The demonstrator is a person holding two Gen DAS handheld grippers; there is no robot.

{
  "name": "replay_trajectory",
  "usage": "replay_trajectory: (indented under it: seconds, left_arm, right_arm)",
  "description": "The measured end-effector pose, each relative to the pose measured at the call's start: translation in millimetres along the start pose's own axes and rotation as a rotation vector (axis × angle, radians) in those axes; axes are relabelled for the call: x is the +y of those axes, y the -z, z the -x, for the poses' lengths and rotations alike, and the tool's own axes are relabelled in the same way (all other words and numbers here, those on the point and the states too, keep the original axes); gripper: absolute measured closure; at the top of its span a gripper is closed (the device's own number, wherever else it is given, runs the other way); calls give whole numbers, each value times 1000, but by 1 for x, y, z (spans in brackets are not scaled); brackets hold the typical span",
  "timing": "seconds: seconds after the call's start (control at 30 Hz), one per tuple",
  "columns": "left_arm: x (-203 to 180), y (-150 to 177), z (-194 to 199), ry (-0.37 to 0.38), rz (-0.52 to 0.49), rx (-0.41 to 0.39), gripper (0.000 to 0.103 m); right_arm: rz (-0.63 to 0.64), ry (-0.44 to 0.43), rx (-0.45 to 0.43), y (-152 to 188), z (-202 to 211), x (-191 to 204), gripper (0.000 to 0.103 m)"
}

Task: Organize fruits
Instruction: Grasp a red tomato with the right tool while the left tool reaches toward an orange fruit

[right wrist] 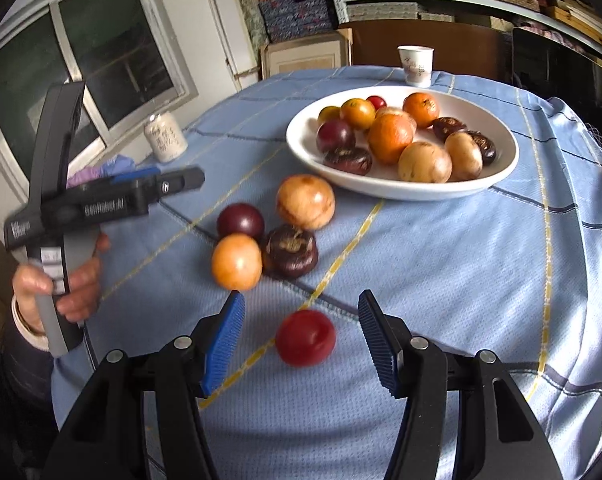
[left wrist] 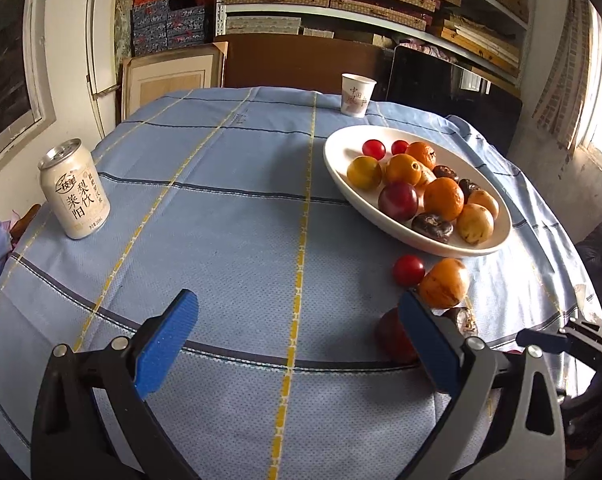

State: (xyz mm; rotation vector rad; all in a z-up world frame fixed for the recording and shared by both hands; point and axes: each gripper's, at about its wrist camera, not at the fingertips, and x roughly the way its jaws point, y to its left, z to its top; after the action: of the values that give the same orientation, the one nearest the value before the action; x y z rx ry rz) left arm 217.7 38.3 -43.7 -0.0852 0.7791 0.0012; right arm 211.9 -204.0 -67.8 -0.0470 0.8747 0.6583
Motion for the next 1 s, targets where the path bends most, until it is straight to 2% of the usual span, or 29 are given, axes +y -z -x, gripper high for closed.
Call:
replay_trajectory:
  seconds: [0.33,0.5,0.67,0.73,0.83,0.9,1.0]
  left_arm:
    - [0,0,-1,0,-2,4,4]
    - [2,1,-1,-2,6,6,4]
    - [5,0,-3,1,18,11,4]
    - [5,0,-3,0,20,11,4]
    - [5,1,-3,3,17,9,4]
    - [1,2,-1,23,-3,6,4]
    - [-18,7,9,75,-104,-23,5]
  right_arm:
    - [17,19,21,7,-1,2,44]
    - [23,17,30,7,-3,2,53]
    - [21,18,46,8,-6,2,59]
    - [19,19,62,9,-9,1,69]
    - [0,10,61,9,-9,-2,71]
    - [-23,4,40,7,-5,-6,71]
    - [-87,9,-10,4,4,-19,71]
